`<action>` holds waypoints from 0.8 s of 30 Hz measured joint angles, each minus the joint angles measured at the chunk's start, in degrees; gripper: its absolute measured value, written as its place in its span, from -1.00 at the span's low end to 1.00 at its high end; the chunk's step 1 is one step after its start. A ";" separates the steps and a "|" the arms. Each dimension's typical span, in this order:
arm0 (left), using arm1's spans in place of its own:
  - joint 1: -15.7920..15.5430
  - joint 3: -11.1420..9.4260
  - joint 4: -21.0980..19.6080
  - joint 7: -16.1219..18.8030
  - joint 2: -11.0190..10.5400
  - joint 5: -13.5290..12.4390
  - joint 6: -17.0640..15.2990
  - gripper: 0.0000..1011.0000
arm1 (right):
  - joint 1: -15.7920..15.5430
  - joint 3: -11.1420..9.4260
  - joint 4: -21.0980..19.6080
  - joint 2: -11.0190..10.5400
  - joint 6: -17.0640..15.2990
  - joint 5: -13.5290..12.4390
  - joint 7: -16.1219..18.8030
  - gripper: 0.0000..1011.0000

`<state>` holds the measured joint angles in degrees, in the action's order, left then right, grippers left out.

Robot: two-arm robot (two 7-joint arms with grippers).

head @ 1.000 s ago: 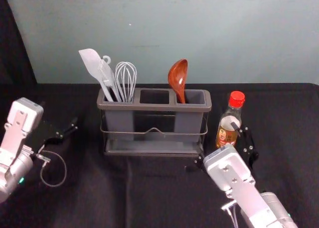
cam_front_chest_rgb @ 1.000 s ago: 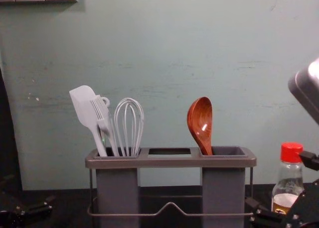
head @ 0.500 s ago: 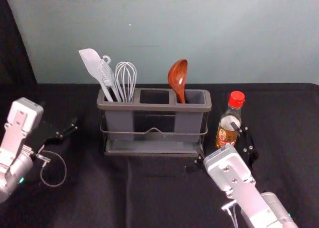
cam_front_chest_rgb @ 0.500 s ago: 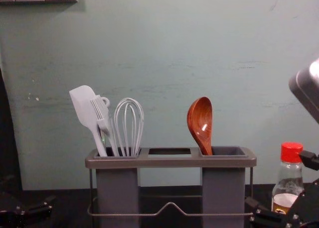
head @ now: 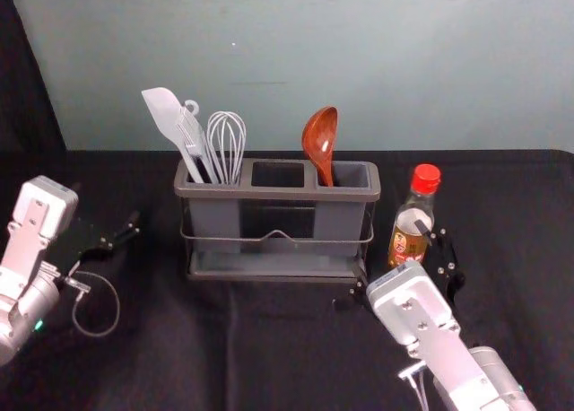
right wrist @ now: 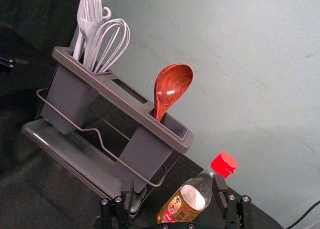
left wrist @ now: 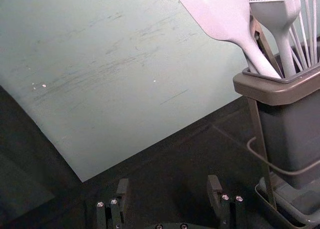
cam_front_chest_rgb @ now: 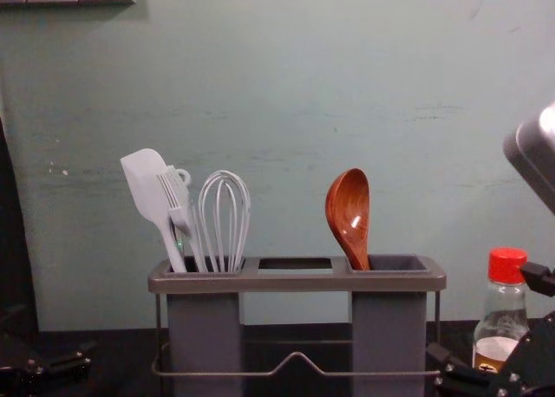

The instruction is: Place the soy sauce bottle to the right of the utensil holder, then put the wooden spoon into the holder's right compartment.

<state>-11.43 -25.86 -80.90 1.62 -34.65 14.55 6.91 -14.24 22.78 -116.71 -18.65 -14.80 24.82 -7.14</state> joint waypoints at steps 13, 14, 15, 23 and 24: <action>0.00 0.00 0.00 0.00 0.00 0.00 0.00 1.00 | 0.00 0.00 0.00 0.00 0.00 0.00 0.00 0.98; 0.00 0.00 0.00 0.00 0.00 0.00 0.00 1.00 | 0.00 0.00 0.00 0.00 0.00 0.00 0.00 0.98; 0.00 0.00 0.00 0.00 0.00 0.00 0.00 1.00 | 0.00 0.00 0.00 0.00 0.00 0.00 0.00 0.98; 0.00 0.00 0.00 0.00 0.00 0.00 0.00 1.00 | 0.00 0.00 0.00 0.00 0.00 0.00 0.00 0.98; 0.00 0.00 0.00 0.00 0.00 0.00 0.00 1.00 | 0.00 0.00 0.00 0.00 0.00 0.00 0.00 0.98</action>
<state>-11.43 -25.86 -80.90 1.62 -34.65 14.55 6.91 -14.24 22.78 -116.71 -18.66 -14.80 24.82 -7.15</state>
